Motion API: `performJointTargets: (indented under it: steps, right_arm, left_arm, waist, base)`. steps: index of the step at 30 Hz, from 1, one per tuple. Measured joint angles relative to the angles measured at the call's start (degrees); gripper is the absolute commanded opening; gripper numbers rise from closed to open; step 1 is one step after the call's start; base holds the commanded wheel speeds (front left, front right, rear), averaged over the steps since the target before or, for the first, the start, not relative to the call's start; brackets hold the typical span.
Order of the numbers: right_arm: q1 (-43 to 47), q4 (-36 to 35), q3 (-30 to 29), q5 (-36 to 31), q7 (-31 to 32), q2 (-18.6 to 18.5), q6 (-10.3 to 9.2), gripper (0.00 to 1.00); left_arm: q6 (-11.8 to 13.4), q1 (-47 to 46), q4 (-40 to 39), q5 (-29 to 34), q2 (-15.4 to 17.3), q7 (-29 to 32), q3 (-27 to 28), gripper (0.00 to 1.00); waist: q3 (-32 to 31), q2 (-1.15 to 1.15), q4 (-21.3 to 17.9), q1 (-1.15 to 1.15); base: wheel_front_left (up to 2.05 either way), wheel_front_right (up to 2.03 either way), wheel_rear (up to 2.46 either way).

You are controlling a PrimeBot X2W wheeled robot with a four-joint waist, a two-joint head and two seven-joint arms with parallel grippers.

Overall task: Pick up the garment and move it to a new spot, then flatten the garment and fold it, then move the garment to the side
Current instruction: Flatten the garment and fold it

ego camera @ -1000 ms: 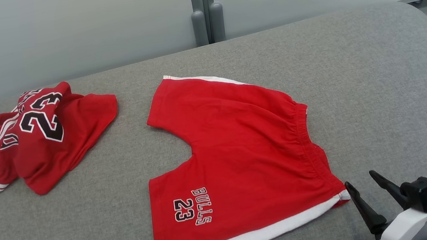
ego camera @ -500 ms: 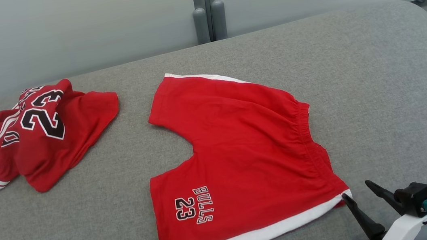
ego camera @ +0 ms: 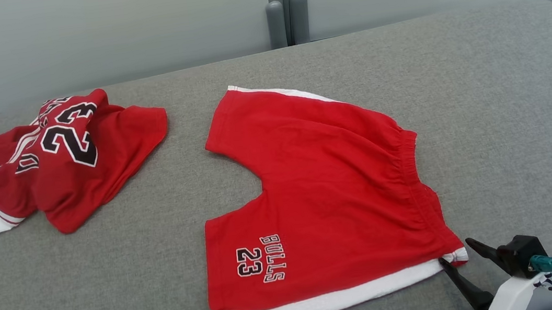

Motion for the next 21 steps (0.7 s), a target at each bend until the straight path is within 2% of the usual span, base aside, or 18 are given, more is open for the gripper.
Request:
performJointTargets:
  steps: [3, 5, 9, 10, 16, 21]
  right_arm:
    - [-0.1, 0.8, 0.7, 0.0, 0.3, 0.1, 0.07, 0.82]
    - [-0.6, 1.3, 1.5, 0.0, 0.5, 0.2, 0.51, 0.67]
    - [-1.6, 1.7, 2.5, 0.1, 0.5, 0.3, 0.52, 0.24]
    - [-1.8, 1.9, 2.8, 0.1, 0.5, 0.3, 0.52, 0.02]
    - [-3.2, 1.0, 1.3, 1.8, -1.1, 1.0, 0.70, 0.00]
    - [-6.0, -2.9, -1.8, 4.0, -2.6, 1.0, 1.02, 0.00]
  left_arm:
    - [-0.2, -0.1, 0.0, 0.0, 0.0, -0.6, 0.1, 0.00]
    - [-0.2, -0.1, 0.1, 0.0, 0.0, -0.7, 0.1, 0.00]
    - [-0.2, -0.1, 0.2, 0.0, 0.0, -1.1, 0.1, 0.00]
    - [-0.2, -0.1, 0.2, 0.0, 0.0, -1.2, 0.1, 0.00]
    - [-0.2, -0.3, -0.5, 0.0, -0.1, -3.0, 1.3, 0.00]
    - [-0.2, -2.3, -4.1, -1.0, -0.6, -5.1, 3.9, 0.00]
  waist:
    - [0.1, 0.00, 0.7, 0.00]
    - [0.2, 0.00, 0.9, 0.00]
    - [0.2, 0.00, 0.9, 0.00]
    - [0.2, 0.00, 0.9, 0.00]
    - [0.2, 0.00, 0.7, 0.00]
    - [0.0, 0.00, 0.4, 0.00]
  base:
    - [0.00, 0.00, 0.00]
    - [0.00, 0.00, 0.00]
    - [0.00, 0.00, 0.00]
    - [0.00, 0.00, 0.00]
    - [0.00, 0.00, 0.00]
    - [0.00, 0.00, 0.00]
